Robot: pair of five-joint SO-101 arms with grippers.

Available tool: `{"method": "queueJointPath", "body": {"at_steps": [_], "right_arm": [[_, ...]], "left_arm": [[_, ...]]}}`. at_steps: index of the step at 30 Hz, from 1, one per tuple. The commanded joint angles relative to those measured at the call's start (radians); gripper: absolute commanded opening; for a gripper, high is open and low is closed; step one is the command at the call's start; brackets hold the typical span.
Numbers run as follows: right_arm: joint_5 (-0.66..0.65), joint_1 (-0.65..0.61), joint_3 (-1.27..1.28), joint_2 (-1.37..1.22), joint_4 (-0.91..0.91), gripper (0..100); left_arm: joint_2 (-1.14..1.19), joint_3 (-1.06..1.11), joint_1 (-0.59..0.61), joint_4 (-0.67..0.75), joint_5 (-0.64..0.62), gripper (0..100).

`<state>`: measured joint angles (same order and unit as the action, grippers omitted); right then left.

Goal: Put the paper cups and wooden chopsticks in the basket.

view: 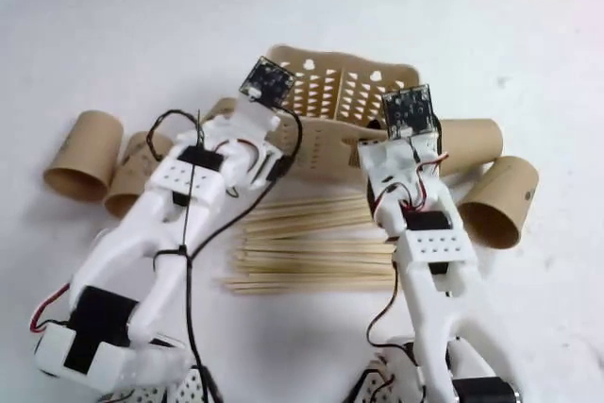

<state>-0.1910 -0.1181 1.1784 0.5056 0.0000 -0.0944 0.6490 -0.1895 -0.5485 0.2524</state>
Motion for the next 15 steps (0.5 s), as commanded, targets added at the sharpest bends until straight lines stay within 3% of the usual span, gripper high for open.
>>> {"method": "queueJointPath", "body": {"at_steps": [1, 4, 10, 15], "right_arm": [[-0.014, 0.008, 0.072, 0.045, 0.108, 29.7], [-0.015, 0.001, 0.081, 0.087, 0.074, 29.2], [-0.015, 0.001, 0.069, 0.099, 0.025, 19.0], [-0.015, 0.001, 0.037, 0.097, 0.024, 17.6]], "left_arm": [[-0.007, -0.049, 0.018, -0.011, 0.002, 29], [-0.008, -0.054, 0.018, -0.028, 0.002, 29], [-0.047, -0.17, 0.038, -0.262, -0.02, 29], [-0.191, -0.229, 0.105, -0.411, -0.046, 29]]}}
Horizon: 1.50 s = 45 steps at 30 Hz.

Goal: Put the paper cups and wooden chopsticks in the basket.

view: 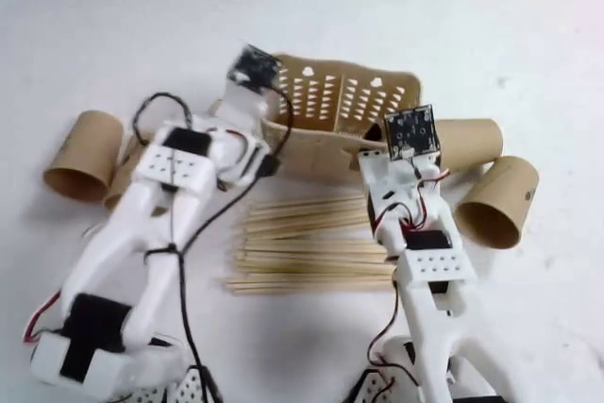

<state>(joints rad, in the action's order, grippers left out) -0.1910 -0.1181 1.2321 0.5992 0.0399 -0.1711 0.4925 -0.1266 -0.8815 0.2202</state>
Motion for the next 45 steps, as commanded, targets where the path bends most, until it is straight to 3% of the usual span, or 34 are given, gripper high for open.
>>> {"method": "queueJointPath", "body": {"at_steps": [1, 10, 16, 20, 26, 34, 38, 45], "right_arm": [[-0.015, 0.001, -0.018, 0.004, -0.016, 17.6], [-0.015, -0.001, -0.029, 0.004, -0.016, 17.6], [-0.015, 0.001, -0.029, 0.004, -0.016, 17.6], [-0.015, 0.001, -0.029, 0.004, -0.016, 17.6], [-0.015, 0.001, -0.028, 0.004, -0.016, 17.6], [-0.015, 0.001, -0.025, 0.004, -0.016, 17.3], [-0.015, 0.001, -0.021, 0.004, -0.016, 17.3], [-0.014, 0.007, 0.057, 0.044, 0.081, 17.3]], "left_arm": [[-0.147, -0.086, 0.056, -0.118, -0.014, 29], [-0.311, -0.451, 0.113, -0.347, -0.097, 29], [-0.074, -0.686, -0.01, -0.351, -0.133, 29], [0.134, -0.812, -0.018, -0.353, -0.163, 29], [0.355, -0.893, -0.019, -0.394, -0.161, 28], [0.518, -0.927, -0.027, -0.353, -0.176, 13], [0.585, -0.927, -0.016, -0.284, -0.31, 3], [0.605, -0.928, -0.002, -0.272, -0.496, 2]]}}
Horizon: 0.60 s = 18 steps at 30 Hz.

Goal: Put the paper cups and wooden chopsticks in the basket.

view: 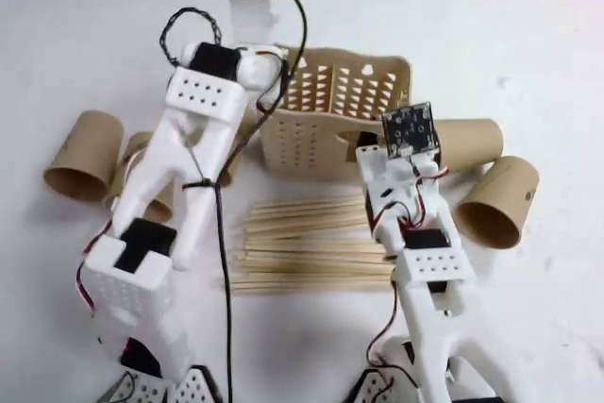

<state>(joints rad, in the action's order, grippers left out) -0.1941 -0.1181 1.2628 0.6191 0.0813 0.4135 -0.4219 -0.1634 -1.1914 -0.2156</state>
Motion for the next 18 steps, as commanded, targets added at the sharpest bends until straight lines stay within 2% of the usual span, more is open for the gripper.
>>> {"method": "queueJointPath", "body": {"at_steps": [1, 9, 18], "right_arm": [[-0.011, 0.007, 0.038, 0.033, 0.047, 17.3], [-0.011, 0.01, 0.114, 0.173, 0.03, 17.5], [-0.011, 0.01, 0.117, 0.499, -0.3, 17.6]], "left_arm": [[0.016, -0.014, 0.038, 0.04, -0.069, 2], [0.013, -0.014, 0.058, 0.035, -0.084, 2], [0.013, -0.014, 0.058, 0.034, -0.11, 2]]}}
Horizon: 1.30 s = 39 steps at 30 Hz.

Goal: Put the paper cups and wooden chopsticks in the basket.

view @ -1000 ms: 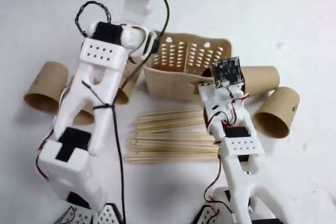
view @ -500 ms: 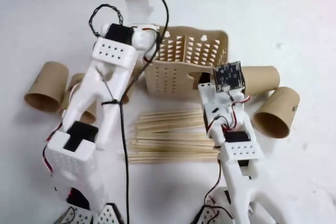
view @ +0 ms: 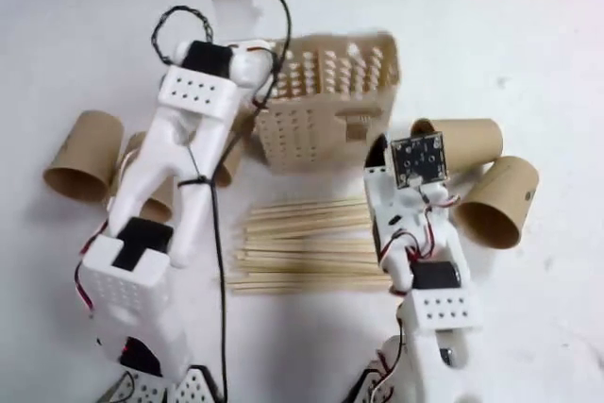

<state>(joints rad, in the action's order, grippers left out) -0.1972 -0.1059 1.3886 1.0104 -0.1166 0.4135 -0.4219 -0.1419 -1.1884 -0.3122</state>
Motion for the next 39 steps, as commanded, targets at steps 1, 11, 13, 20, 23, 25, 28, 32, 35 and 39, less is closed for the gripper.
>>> {"method": "queueJointPath", "body": {"at_steps": [1, 11, 13, 20, 23, 25, 28, 32, 35, 39], "right_arm": [[-0.009, -0.002, -0.009, 0.147, -0.14, 17.6], [-0.104, 0.018, -0.207, 0.395, -0.568, 17.6], [-0.107, 0.058, -0.295, 0.377, -0.645, 17.6], [-0.149, 0.225, -0.64, 0.061, -0.901, 17.6], [-0.149, 0.285, -0.787, -0.111, -0.986, 17.6], [-0.15, 0.329, -0.888, -0.214, -1.046, 17.6], [-0.173, 0.41, -1.013, -0.331, -1.104, 17.6], [-0.404, 0.481, -1.053, -0.392, -1.109, 17.6], [-0.569, 0.526, -1.025, -0.369, -1.104, 17.6], [-0.783, 0.533, -0.896, -0.274, -1.104, 17.3]], "left_arm": [[0.013, -0.014, 0.038, 0.031, -0.014, 2], [0.013, -0.137, -0.004, -0.126, 0.08, 11], [0.013, -0.232, -0.002, -0.204, 0.109, 15], [0.021, -0.608, -0.012, -0.451, 0.193, 16], [0.015, -0.743, -0.012, -0.525, 0.222, 16], [0.012, -0.836, -0.012, -0.574, 0.245, 16], [0.012, -0.956, -0.002, -0.603, 0.278, 16], [-0.048, -0.944, 0.021, -0.603, 0.285, 16], [-0.16, -0.838, 0.027, -0.603, 0.302, 16], [-0.367, -0.578, 0.027, -0.603, 0.37, 16]]}}
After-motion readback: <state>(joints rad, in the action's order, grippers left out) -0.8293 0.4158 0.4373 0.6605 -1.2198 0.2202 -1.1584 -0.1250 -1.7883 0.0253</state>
